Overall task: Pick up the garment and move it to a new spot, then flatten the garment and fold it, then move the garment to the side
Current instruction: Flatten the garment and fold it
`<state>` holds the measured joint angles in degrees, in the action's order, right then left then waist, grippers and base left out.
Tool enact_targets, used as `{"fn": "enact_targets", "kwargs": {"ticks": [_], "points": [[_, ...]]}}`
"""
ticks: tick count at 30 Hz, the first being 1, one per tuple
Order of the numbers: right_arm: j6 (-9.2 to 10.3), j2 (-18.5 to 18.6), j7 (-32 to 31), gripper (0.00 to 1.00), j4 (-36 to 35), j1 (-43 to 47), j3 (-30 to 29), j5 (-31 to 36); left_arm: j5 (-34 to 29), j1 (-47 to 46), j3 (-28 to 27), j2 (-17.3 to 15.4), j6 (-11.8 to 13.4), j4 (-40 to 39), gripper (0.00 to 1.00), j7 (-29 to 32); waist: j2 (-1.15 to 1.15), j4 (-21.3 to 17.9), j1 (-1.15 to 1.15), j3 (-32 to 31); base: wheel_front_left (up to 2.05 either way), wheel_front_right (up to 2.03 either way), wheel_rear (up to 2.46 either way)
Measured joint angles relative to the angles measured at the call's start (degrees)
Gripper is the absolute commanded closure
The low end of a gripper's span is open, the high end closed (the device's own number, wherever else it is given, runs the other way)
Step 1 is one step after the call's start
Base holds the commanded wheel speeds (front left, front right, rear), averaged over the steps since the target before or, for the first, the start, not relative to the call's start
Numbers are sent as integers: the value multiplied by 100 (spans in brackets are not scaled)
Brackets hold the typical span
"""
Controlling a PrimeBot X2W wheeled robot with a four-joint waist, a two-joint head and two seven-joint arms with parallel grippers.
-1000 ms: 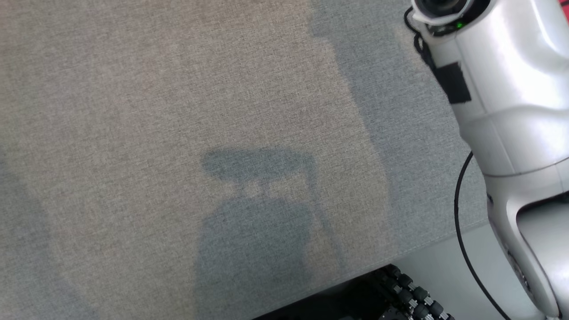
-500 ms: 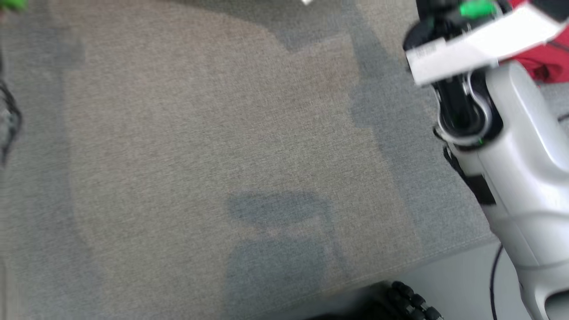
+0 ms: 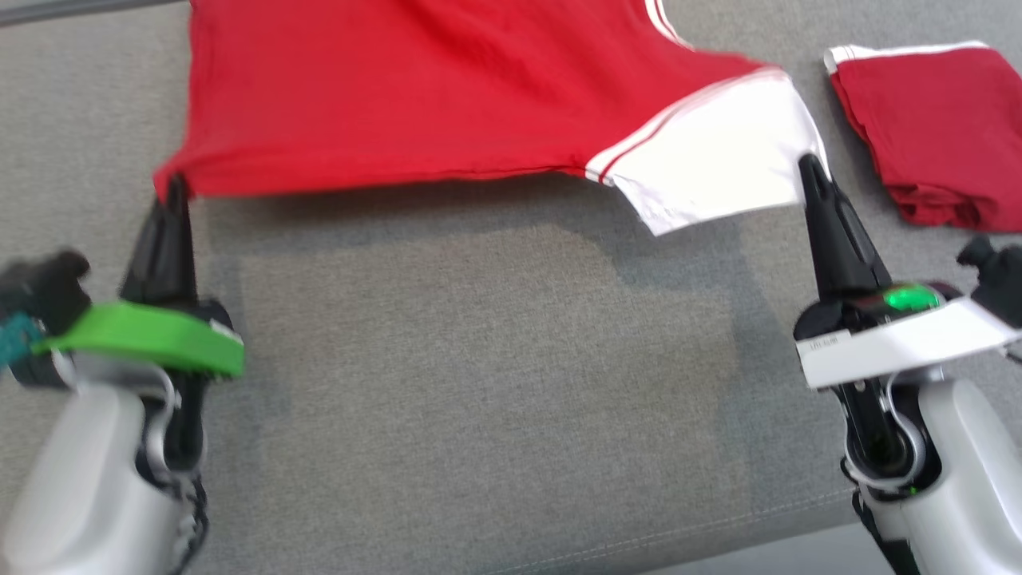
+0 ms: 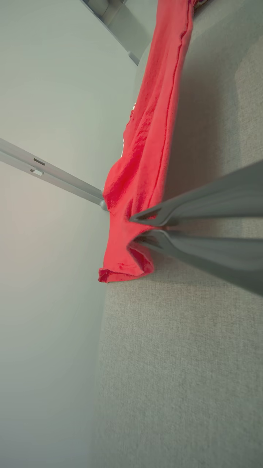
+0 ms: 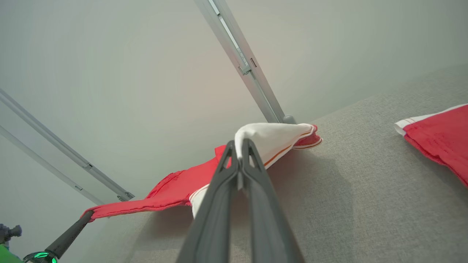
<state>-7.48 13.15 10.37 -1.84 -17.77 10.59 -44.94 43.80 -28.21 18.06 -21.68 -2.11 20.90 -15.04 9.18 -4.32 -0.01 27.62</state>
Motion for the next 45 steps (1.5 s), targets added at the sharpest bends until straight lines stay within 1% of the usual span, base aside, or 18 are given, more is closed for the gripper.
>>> {"fn": "enact_targets", "kwargs": {"ticks": [5,8,14,18,24,32,37,45], "points": [[1,-319,-144,100,-216,826,-426,240,53,1174,-152,169,349,-815,100,-1,1,165,0,-398,0,0,0],[1,-481,-288,100,-333,1278,-566,322,-16,1833,-226,330,537,-1194,100,0,1,244,0,-620,0,0,0],[1,-583,-475,100,-589,2089,-743,488,-172,2848,-314,727,719,-1614,100,0,1,354,0,-1031,0,0,0],[1,-637,-555,100,-787,2407,-753,627,-330,3338,-419,955,767,-1842,100,0,1,375,0,-1267,0,0,0],[1,-743,-687,100,-1071,2828,-778,680,-525,3804,-675,1170,769,-2142,100,0,0,334,0,-1510,0,0,0],[1,-886,-866,100,-1202,3279,-867,659,-630,4138,-840,1272,720,-2372,100,0,0,234,0,-1656,0,0,0],[1,-927,-955,100,-950,3350,-848,631,-516,4240,-858,1311,664,-2152,100,10,-1,199,0,-1707,0,0,0],[1,-961,-969,100,-374,3191,-758,713,-391,4039,-802,1388,530,-1455,100,41,-1,238,0,-1719,0,0,0]]}}
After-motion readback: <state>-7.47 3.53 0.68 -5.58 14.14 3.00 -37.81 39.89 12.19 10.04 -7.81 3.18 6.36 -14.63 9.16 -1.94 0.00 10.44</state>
